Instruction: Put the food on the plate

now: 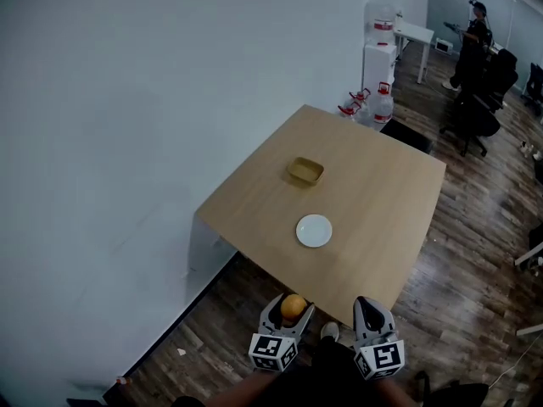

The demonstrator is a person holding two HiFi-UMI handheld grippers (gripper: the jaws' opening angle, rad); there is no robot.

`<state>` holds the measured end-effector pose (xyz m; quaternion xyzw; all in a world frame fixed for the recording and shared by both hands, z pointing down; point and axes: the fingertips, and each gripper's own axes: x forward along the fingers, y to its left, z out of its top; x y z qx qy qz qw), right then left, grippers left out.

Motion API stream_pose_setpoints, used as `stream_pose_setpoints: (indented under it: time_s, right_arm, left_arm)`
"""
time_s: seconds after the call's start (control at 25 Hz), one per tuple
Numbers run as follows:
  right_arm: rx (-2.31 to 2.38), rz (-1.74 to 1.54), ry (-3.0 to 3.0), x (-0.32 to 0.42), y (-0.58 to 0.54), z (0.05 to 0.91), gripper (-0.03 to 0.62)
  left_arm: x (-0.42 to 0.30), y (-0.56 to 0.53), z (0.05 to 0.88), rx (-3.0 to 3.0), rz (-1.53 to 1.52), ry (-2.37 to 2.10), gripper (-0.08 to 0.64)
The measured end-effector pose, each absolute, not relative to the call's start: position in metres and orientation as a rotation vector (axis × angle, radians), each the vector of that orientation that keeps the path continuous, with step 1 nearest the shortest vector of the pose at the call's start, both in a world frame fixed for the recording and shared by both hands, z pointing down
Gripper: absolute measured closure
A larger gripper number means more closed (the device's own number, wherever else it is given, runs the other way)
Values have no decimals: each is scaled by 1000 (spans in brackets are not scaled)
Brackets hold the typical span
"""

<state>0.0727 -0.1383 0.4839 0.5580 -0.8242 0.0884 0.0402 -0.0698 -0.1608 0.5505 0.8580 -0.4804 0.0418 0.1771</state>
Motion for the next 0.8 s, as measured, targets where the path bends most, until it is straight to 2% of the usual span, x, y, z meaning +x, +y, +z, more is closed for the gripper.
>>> stream_pose_setpoints:
  time_s: [0.8]
  right_arm:
    - [1536,424,-2573,107,-268,526,532]
  left_arm:
    - [-36,-349,668,2320,366,-1424,250]
